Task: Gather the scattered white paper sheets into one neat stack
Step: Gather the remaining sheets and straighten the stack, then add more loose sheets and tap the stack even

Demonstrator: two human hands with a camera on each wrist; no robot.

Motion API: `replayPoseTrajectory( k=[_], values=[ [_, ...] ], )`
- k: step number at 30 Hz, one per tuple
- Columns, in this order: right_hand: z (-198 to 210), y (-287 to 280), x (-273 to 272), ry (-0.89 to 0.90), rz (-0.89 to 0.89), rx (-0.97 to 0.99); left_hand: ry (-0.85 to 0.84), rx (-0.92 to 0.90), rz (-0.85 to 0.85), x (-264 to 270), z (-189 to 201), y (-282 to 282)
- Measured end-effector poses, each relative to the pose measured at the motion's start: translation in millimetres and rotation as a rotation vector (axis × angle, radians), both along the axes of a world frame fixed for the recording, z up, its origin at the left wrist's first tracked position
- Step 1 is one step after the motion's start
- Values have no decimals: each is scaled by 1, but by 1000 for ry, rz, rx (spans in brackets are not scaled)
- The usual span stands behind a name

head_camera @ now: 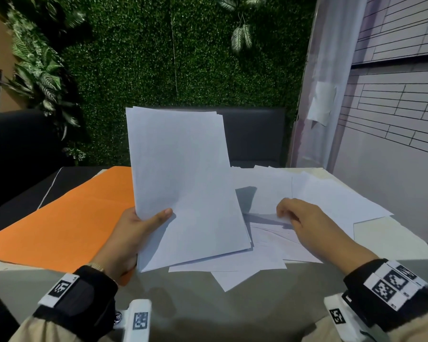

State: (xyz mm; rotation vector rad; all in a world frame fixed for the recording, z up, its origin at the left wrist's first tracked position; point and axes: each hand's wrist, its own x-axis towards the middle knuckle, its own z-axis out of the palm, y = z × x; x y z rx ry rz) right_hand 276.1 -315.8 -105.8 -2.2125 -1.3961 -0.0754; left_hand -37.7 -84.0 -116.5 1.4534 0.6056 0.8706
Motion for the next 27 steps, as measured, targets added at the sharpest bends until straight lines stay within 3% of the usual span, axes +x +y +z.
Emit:
replayPoseTrajectory(
  k=[6, 11, 14, 21, 27],
  values=[
    [-9, 5, 3, -64, 75, -129, 0, 6, 2, 1, 0, 1],
    [-10, 7, 2, -23, 24, -236, -2, -2, 3, 0, 2, -1],
    [-12, 9, 5, 14, 4, -230, 2, 0, 5, 0, 2, -2],
    [-6, 13, -1, -176, -10, -215, 7, 0, 5, -1, 5, -5],
    [1, 11, 0, -178, 34, -285, 3, -4, -7, -3, 5, -5]
  ],
)
